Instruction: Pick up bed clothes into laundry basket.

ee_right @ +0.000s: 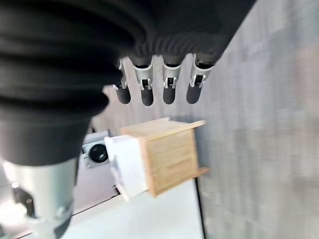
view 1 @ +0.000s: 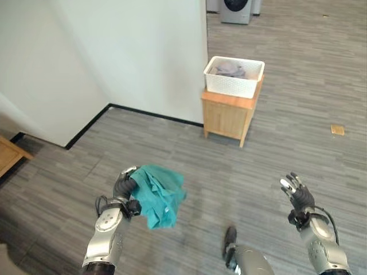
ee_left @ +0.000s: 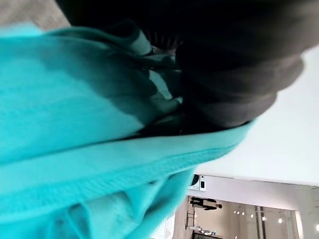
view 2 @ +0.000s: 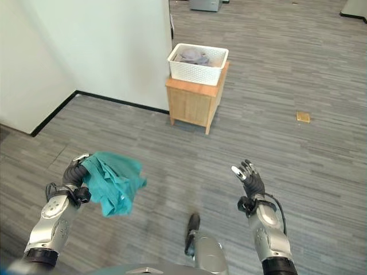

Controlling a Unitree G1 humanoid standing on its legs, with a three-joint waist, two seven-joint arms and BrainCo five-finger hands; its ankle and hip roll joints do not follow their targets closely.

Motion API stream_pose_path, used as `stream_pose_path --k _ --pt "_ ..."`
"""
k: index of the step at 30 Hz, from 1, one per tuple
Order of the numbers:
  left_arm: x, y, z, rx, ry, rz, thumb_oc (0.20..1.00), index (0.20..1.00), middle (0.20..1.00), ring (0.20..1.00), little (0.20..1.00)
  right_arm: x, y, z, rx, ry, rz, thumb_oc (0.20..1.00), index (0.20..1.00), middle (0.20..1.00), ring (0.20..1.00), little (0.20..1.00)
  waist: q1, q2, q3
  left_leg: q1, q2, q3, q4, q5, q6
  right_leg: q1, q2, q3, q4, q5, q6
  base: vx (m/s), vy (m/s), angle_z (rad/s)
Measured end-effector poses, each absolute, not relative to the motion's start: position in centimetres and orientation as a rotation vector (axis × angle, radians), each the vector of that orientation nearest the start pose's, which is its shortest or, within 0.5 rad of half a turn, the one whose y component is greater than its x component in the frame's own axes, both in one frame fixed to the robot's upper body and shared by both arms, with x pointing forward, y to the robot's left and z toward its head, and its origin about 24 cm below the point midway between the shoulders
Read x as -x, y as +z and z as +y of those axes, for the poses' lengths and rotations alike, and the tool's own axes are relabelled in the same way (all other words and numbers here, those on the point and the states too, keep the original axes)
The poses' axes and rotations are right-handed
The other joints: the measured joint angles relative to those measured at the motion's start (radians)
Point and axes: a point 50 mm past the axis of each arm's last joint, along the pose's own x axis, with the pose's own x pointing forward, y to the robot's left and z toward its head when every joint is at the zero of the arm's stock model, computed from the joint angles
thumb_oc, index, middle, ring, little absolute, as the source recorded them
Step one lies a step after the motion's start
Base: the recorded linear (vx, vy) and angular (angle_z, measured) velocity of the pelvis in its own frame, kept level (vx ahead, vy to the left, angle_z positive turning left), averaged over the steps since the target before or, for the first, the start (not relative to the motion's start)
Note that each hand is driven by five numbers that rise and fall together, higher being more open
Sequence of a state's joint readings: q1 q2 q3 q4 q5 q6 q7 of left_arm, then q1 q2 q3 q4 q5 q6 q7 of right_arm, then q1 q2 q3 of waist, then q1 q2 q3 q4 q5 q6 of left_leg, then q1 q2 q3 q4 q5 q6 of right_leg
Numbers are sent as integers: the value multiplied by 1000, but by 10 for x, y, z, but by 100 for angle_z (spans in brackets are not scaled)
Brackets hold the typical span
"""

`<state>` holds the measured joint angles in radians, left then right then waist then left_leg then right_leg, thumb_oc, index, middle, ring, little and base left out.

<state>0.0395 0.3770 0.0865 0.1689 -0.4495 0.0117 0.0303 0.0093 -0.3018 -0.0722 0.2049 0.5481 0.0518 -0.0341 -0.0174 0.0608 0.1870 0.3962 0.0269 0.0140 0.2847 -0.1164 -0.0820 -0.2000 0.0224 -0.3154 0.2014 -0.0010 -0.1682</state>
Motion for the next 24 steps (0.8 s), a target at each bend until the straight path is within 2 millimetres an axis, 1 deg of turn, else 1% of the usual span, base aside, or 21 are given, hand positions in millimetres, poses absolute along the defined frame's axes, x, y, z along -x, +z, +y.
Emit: stream_pose_path --k 2,3,4,5,6,7,8,10,11,12,13,14,15,16,17,18,19,20,21,23,24 --pt "-242 22 254 85 177 154 200 200 200 200 200 -246 8 -236 -251 -173 211 1000 1000 1000 1000 1000 -6 -4 2 -108 15 0 249 68 -12 43 13 11 9 -49 -24 397 -401 -5" --pt "-250 30 249 96 157 122 200 200 200 200 200 -245 8 -240 -242 -181 216 1000 1000 1000 1000 1000 -3 -20 12 -283 24 4 558 102 0 81 17 18 4 -129 -104 585 -472 6" --pt "-252 36 248 95 147 96 200 200 200 200 200 -240 4 -245 -245 -204 229 1000 1000 1000 1000 1000 24 -53 35 -484 35 52 834 120 17 146 15 27 -27 -150 -102 637 -339 0" --pt "-251 35 249 95 149 102 200 200 200 200 200 -236 2 -248 -250 -224 239 1000 1000 1000 1000 1000 38 -68 45 -553 37 71 855 111 22 193 14 37 -56 -160 -92 397 -120 -12" --pt "-251 33 249 95 149 109 200 200 200 200 200 -230 -2 -253 -260 -258 251 1000 1000 1000 1000 1000 55 -90 61 -615 35 103 763 69 54 250 6 42 -98 -163 -80 280 -13 -2" --pt "-251 33 249 94 149 112 200 200 200 200 200 -227 -3 -256 -266 -287 253 1000 1000 1000 1000 1000 56 -108 73 -668 27 126 588 56 55 289 -6 23 -135 -140 -42 590 104 -3" --pt "-250 29 246 80 130 136 200 200 200 200 200 -227 -3 -258 -261 -301 255 1000 1000 1000 1000 1000 60 -92 81 -746 39 118 300 66 57 358 6 -9 -160 -152 73 590 103 1" --pt "-249 24 242 80 112 153 200 200 200 200 200 -223 -5 -259 -249 -301 262 1000 1000 1000 1000 1000 62 -71 65 -717 41 155 -71 75 58 399 27 -29 -202 -198 142 556 120 2" --pt "-249 23 241 77 104 161 200 200 200 200 200 -224 -5 -259 -238 -295 268 1000 1000 1000 1000 1000 67 -60 68 -699 27 153 -247 81 59 417 36 -28 -188 -186 129 474 105 -1" --pt "-247 20 242 76 105 174 200 200 200 200 200 -224 -6 -259 -227 -284 274 1000 1000 1000 1000 1000 68 -49 67 -705 13 126 -280 91 57 444 57 4 -205 -179 124 402 144 -40" --pt "-244 15 243 78 112 200 200 200 200 200 200 -225 -6 -257 -224 -273 281 1000 1000 1000 1000 1000 91 -43 64 -685 -20 91 -298 103 69 468 59 27 -201 -191 146 508 206 -64" --pt "-240 13 246 76 122 217 200 200 200 200 200 -228 0 -255 -205 -253 265 1000 1000 1000 1000 1000 100 -51 62 -665 -36 196 -212 126 114 527 44 33 -202 -213 172 738 530 -99" --pt "-234 7 246 73 119 239 200 200 200 200 200 -225 3 -254 -180 -216 255 1000 1000 1000 1000 1000 103 -4 -4 -566 -55 196 -219 232 227 582 75 67 -135 -253 236 469 430 -69" --pt "-238 11 245 72 120 225 200 200 200 200 200 -226 0 -247 -183 -196 265 1000 1000 1000 1000 1000 97 -35 -3 -528 -82 199 -211 222 238 575 35 66 -64 -265 251 512 597 -57" --pt "-240 13 244 76 120 218 200 200 200 200 200 -229 2 -240 -181 -176 259 1000 1000 1000 1000 1000 99 -45 1 -486 -93 205 -239 184 258 504 -12 58 115 -287 261 137 237 -47" --pt "-239 13 243 74 114 220 200 200 200 200 200 -230 6 -233 -186 -147 237 1000 1000 1000 1000 1000 97 -27 -6 -433 -83 213 -295 214 264 391 -89 -25 420 -287 220 272 330 -66" --pt "-243 14 242 81 122 210 200 200 200 200 200 -228 9 -225 -194 -113 212 1000 1000 1000 1000 1000 71 -35 -1 -352 -117 192 -324 180 243 254 -234 -80 708 -280 200 125 103 -3" --pt "-252 23 238 76 101 174 200 200 200 200 200 -225 7 -227 -170 -103 232 1000 1000 1000 1000 1000 22 -17 15 -317 -122 131 -332 183 227 129 -241 -8 745 -284 204 329 109 88" --pt "-265 38 235 68 76 120 200 200 200 200 200 -220 -5 -232 -150 -137 292 1000 1000 1000 1000 1000 0 -14 19 -270 -120 104 -333 163 201 -13 -264 24 684 -268 216 447 -126 124" --pt "-267 44 240 52 87 98 200 200 200 200 200 -220 -4 -234 -151 -140 289 1000 1000 1000 1000 1000 1 -16 25 -248 -114 82 -320 126 161 -21 -292 11 472 -237 243 417 -180 82" --pt "-268 50 242 40 88 76 200 200 200 200 200 -219 -3 -239 -148 -157 283 1000 1000 1000 1000 1000 4 -9 24 -248 -100 93 -318 62 142 -5 -298 -18 228 -202 300 251 -160 53"
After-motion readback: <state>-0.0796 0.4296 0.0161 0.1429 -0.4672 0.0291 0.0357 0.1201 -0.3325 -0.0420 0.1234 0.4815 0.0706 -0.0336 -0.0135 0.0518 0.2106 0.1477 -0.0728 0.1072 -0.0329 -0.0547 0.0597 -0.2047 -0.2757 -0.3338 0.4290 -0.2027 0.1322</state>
